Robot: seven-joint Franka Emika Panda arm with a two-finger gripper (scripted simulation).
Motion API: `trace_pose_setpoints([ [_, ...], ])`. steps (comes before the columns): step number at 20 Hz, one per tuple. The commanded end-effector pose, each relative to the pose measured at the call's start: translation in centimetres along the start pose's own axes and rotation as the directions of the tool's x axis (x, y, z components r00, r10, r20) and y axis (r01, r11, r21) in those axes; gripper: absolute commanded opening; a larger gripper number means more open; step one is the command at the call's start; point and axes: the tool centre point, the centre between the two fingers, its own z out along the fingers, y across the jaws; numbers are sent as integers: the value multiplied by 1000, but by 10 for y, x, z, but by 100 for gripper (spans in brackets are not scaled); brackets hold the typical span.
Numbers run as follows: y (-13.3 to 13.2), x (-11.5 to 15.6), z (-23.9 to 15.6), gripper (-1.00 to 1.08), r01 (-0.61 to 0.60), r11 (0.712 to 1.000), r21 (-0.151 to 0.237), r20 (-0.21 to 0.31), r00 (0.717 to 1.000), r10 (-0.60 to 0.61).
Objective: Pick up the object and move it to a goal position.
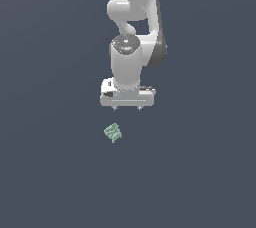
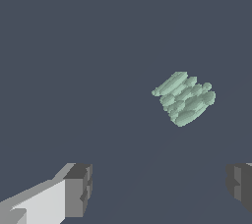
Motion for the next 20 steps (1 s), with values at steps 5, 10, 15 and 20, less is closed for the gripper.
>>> trace_pose_setpoints([
  [5,-11,-2,-2,100,10,1000,4,4,1000,-10],
  [10,-32,-6,-6,100,29,1000,12,13,1000,-29],
  [15,-30,-5,-5,100,33,999,11,12,999,-33],
  [20,-25,-2,-2,100,64,998,10,11,998,-65],
])
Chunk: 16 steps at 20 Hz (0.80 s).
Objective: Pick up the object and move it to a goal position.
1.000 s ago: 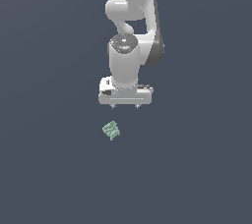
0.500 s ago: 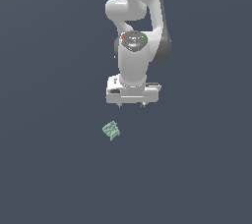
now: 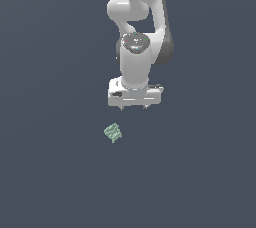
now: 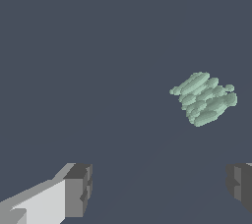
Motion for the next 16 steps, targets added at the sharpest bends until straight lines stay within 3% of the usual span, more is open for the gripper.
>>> trace_pose_setpoints([
  [1,3,2,2,100,20,1000,-1,0,1000,-20],
  [9,21,12,14,100,133,991,-6,-1,991,-133],
  [16,46,25,30,100,280,960,-11,-1,960,-280],
])
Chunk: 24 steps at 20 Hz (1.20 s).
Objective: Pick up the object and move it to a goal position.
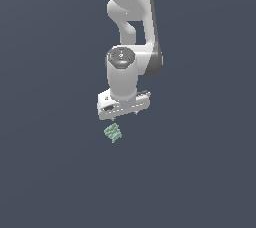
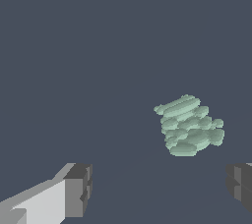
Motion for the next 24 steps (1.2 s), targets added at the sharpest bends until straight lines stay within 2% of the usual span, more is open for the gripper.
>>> trace_pose_setpoints([
  [1,10,2,6,100,56,998,-2,0,998,-56],
  [13,52,7,34,100,285,959,-7,-2,959,-285],
  [24,67,7,43,100,360,933,-9,-2,933,-361],
])
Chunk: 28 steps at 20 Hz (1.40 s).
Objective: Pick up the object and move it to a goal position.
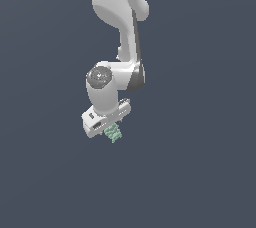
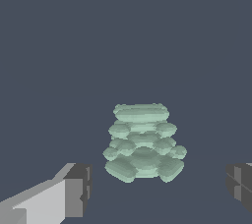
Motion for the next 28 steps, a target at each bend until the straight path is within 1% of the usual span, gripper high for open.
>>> trace_pose_setpoints([
  [1,1,0,1,100,7,1000,0,0,1000,-7],
  [6,0,0,7,100,3,1000,0,0,1000,-3],
  [14,0,-1,46,100,6,1000,0,0,1000,-6],
  [19,1,0,51,100,7,1000,0,0,1000,-7],
  [20,1,0,51,-100,7,1000,0,0,1000,-7],
  [28,1,0,51,-100,7,1000,0,0,1000,-7],
])
